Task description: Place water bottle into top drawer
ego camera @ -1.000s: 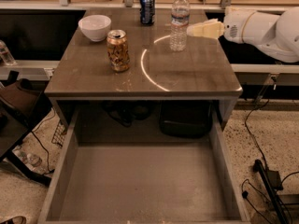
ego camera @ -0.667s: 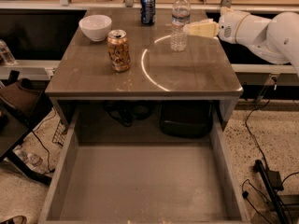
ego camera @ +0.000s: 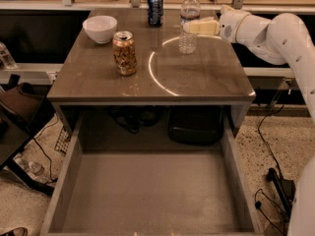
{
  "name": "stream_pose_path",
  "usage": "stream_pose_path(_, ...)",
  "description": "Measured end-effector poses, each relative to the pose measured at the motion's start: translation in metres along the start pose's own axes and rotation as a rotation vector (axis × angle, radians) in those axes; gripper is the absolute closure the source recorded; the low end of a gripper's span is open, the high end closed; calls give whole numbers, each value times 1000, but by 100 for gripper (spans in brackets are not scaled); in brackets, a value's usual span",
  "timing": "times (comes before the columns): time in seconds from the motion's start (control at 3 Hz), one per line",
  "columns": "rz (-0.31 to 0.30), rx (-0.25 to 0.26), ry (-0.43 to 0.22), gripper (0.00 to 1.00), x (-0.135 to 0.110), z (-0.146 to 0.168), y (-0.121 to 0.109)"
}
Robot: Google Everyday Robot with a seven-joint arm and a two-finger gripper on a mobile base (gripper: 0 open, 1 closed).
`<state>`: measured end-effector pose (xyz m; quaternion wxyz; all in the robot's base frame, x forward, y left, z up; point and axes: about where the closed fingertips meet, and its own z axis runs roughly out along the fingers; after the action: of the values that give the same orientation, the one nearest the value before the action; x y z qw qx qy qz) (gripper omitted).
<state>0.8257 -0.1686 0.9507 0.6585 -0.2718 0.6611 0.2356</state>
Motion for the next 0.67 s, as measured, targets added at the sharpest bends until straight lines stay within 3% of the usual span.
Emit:
stream_pose_path(0.33,-2,-29,-25,0,-6,13,12)
stream_pose_path(0.67,-13,-8,9,26,-3,27,20)
